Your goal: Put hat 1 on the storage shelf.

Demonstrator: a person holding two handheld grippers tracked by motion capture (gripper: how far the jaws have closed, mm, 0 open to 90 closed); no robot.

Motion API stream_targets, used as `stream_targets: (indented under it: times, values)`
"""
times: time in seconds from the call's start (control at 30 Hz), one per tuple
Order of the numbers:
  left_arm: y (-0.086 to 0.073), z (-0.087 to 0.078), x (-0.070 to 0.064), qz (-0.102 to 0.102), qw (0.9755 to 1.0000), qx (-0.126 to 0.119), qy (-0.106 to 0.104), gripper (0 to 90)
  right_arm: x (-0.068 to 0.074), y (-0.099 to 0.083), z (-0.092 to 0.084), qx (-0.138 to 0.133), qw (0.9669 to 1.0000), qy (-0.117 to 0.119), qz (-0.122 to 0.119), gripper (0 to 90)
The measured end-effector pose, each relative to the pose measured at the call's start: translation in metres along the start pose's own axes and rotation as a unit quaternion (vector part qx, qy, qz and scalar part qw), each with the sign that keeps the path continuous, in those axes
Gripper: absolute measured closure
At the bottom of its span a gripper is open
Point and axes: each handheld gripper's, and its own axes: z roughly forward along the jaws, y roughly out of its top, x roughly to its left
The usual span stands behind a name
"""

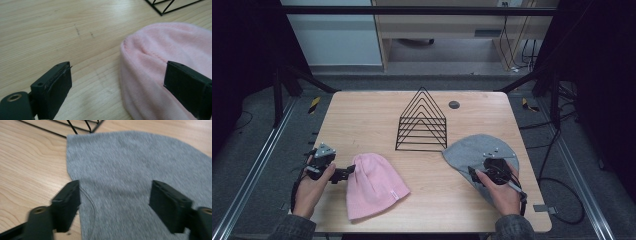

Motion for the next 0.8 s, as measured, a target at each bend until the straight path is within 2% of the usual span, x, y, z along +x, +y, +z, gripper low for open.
stream_targets:
  times: [0.1, 0.13, 0.27, 0.37, 0.47, 0.6, 0.67, 0.73, 0.8]
  values:
    - [0.002, -0.001, -0.004, 0.002, 1.0, -0.005, -0.003, 7.9, 0.0, 0.001, -0.002, -0.018, 0.9998, 0.006, -0.007, 31.1]
    - [0.002, 0.0, -0.005, 0.003, 1.0, -0.004, -0.003, 7.9, 0.0, 0.001, -0.003, -0.023, 0.9996, 0.003, -0.017, 31.3]
    - [0.002, -0.001, -0.009, 0.005, 1.0, -0.004, 0.002, 8.8, 0.001, 0.0, -0.006, -0.03, 0.999, -0.012, -0.03, 33.1]
    - [0.002, 0.0, -0.01, 0.01, 0.9999, 0.0, 0.005, 9.5, 0.0, 0.0, -0.006, -0.026, 0.9989, -0.024, -0.032, 35.6]
    - [0.003, 0.004, -0.009, 0.008, 1.0, 0.004, 0.003, 10.9, -0.001, -0.001, -0.003, -0.018, 0.999, -0.023, -0.033, 36.0]
    - [0.008, 0.011, -0.007, 0.01, 0.9999, 0.011, 0.004, 19.1, -0.001, -0.002, -0.001, -0.015, 0.9991, -0.023, -0.033, 42.4]
    - [0.016, 0.013, -0.005, 0.009, 0.9999, 0.003, 0.01, 23.8, -0.001, -0.003, -0.001, -0.015, 0.9992, -0.022, -0.031, 45.4]
    - [0.018, 0.016, -0.004, 0.007, 1.0, 0.003, 0.004, 25.0, -0.001, -0.003, -0.001, -0.015, 0.9993, -0.02, -0.028, 45.9]
    - [0.024, 0.024, -0.003, 0.012, 0.9998, 0.016, 0.003, 30.3, -0.001, -0.003, -0.001, -0.011, 0.9995, -0.018, -0.022, 46.0]
